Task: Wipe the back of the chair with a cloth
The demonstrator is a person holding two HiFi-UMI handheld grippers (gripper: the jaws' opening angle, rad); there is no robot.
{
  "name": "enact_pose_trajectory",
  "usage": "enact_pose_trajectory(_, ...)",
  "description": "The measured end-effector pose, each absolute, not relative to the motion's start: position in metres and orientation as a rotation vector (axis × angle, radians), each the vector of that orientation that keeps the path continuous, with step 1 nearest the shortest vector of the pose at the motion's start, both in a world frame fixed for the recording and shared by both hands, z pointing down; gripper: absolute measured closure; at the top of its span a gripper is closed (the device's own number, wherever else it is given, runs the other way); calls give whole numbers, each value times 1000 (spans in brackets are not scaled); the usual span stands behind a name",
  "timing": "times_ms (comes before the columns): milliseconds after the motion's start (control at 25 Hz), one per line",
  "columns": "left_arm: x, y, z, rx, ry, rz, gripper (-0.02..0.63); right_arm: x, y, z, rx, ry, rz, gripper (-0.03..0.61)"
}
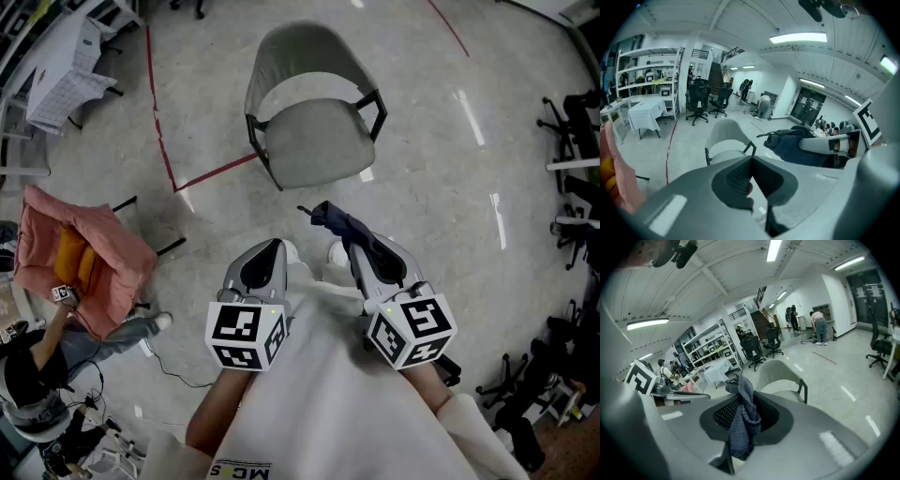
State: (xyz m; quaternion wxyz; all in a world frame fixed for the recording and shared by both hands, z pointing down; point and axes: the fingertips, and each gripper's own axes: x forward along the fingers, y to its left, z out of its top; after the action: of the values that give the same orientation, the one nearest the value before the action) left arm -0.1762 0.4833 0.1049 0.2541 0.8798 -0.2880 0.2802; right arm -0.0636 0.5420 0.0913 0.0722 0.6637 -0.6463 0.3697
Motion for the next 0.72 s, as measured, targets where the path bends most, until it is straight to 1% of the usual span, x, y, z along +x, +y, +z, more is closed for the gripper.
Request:
enact_pose_trajectory(480,-146,524,107,2388,-769,820,614,-36,580,88,2007,-1939,1082,502)
enact_pose_trajectory(720,-137,537,109,2376,-815,828,614,-14,599,95,2050,-1931,1137,502)
